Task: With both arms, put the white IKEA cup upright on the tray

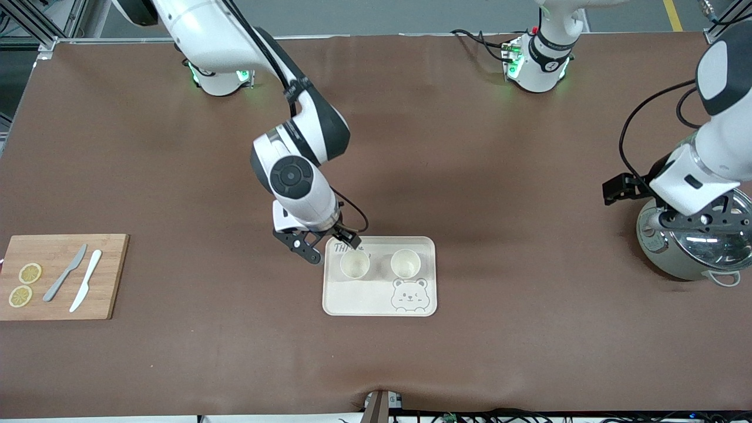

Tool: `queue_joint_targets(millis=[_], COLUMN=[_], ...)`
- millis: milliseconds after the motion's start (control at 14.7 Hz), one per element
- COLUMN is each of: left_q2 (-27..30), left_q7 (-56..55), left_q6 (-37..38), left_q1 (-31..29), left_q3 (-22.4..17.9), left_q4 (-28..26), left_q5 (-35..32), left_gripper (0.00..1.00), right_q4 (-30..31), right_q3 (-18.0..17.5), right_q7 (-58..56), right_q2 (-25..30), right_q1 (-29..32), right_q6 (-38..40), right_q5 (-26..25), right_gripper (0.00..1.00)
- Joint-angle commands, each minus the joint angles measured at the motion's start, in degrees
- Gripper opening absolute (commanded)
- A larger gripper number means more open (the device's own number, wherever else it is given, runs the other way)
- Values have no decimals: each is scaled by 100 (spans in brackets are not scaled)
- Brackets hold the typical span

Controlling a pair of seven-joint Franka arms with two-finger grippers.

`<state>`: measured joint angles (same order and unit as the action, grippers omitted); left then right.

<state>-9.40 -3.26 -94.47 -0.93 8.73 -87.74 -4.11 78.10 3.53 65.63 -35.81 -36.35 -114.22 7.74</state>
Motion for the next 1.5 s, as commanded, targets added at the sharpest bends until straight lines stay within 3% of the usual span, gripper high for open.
queue_joint_targets(millis=[0, 340, 613, 885, 1089, 1293, 1429], left_q2=[702, 1431, 1652, 1275, 757, 712, 677], left_q7=[88, 106, 150, 159, 167, 324, 405], left_q6=[-309, -238, -178, 252, 894, 895, 843], left_q1=[-22, -22, -4, 40, 57, 31, 31], left_q3=[6, -108, -600, -610, -479, -267, -179], left_q4=[-796, -1165, -921, -96, 643, 662, 644], left_q5=[173, 349, 639, 639, 560, 560, 604], left_gripper=[100, 100, 100, 100, 100, 100, 100], right_q4=[136, 153, 206, 452, 469, 461, 470], right_q3=[-2, 7, 25, 33, 51, 51, 51], right_q7=[-278, -911, -1455, -2798, -3931, -5267, -5919], right_q2=[670, 1672, 2375, 3166, 3396, 3466, 3449], right_q1=[66, 487, 839, 1698, 2384, 2869, 3229], right_q6=[758, 2183, 3105, 3967, 4417, 4488, 4243], right_q5=[8, 342, 342, 342, 229, -429, -519], right_gripper=[100, 100, 100, 100, 100, 100, 100])
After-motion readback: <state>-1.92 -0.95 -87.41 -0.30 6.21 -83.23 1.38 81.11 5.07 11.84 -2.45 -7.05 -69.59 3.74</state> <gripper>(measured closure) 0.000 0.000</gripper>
